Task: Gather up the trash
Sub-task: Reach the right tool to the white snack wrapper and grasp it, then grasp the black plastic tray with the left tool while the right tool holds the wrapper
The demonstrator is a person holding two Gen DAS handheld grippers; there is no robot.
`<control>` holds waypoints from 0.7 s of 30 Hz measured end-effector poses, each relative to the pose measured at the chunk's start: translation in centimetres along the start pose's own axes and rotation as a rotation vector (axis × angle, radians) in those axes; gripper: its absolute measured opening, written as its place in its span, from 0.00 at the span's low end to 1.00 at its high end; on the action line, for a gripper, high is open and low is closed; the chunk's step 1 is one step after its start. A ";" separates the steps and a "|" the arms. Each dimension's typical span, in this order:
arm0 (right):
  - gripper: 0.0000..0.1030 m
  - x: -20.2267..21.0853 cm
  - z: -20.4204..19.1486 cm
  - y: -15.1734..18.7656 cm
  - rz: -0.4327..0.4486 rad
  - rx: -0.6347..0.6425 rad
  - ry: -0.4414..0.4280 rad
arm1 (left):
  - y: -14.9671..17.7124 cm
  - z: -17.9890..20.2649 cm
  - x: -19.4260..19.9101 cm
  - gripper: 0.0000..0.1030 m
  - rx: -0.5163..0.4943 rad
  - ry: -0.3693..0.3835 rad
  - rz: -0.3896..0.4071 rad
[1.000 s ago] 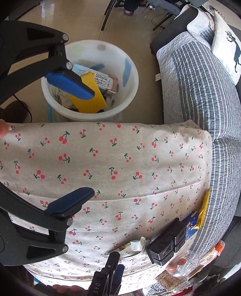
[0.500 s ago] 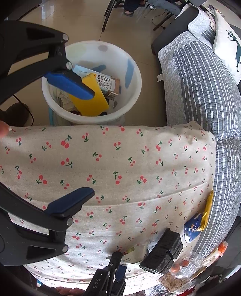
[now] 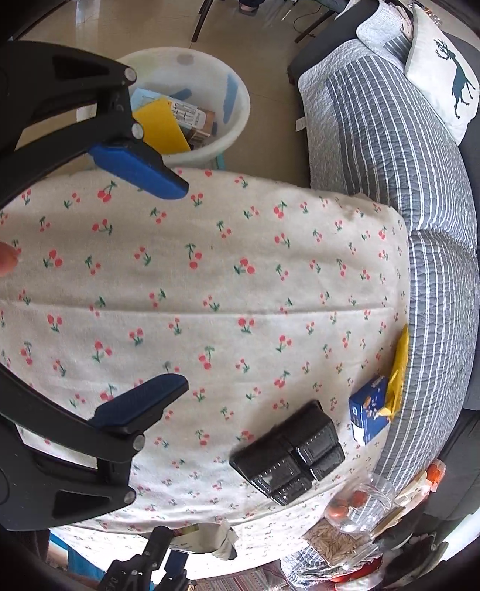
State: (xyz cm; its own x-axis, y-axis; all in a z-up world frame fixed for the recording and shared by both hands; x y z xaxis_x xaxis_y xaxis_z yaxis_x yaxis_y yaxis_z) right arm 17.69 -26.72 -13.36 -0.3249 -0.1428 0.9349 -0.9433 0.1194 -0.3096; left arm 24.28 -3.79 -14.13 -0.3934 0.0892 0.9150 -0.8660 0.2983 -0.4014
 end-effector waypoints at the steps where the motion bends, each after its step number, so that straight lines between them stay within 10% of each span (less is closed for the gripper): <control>1: 0.42 0.6 0.9 0.1 0.010 -0.018 0.000 | -0.5 0.8 0.1 0.92 0.006 0.015 0.009; 13: 0.42 2.8 10.3 -1.7 0.083 -0.221 0.071 | -8.6 9.8 -2.4 0.71 0.087 0.130 0.029; 21: 0.42 3.7 12.7 -2.4 0.094 -0.274 0.018 | -10.6 12.5 -5.1 0.52 0.119 0.081 0.025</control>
State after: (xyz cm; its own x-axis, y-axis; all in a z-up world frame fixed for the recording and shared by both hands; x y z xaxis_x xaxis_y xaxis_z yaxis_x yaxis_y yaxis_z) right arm 17.88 -40.00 -11.41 -0.4065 -0.1017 0.9080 -0.8549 0.3928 -0.3388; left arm 31.57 -19.29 -15.02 -0.3935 0.1730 0.9029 -0.8886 0.1803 -0.4218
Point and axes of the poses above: each gripper's, at about its wrist camera, not at the fingertips, and x roughly against the way its jaws point, z to its right, y to its underside, the point moved 9 cm from there along -x, roughly the way its jaws point, and after that the axes turned 11 degrees about -x, right-handed, at the moved point
